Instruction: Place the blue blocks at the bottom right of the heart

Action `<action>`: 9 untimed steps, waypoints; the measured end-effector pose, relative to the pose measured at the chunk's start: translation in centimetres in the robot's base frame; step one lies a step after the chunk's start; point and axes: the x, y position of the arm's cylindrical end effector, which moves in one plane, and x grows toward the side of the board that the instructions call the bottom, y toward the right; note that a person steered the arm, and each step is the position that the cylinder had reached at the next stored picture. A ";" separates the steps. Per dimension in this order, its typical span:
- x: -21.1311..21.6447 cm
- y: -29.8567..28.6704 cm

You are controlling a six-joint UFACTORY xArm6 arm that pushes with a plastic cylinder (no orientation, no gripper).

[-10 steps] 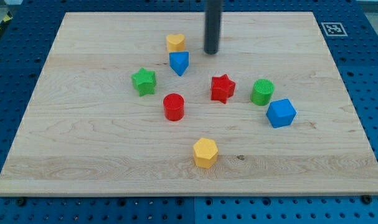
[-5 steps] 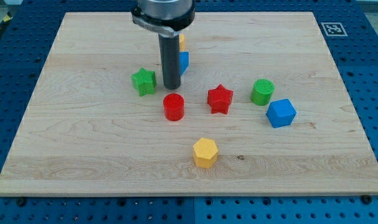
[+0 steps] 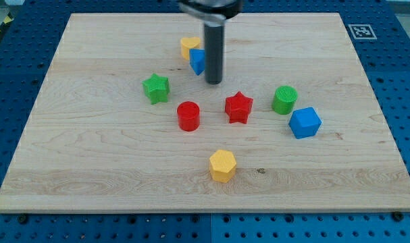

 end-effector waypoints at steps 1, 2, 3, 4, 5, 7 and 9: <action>-2.1 7.0; 0.0 16.8; 6.5 23.6; 14.6 24.9; 18.2 22.1; 17.2 8.0; 11.8 9.4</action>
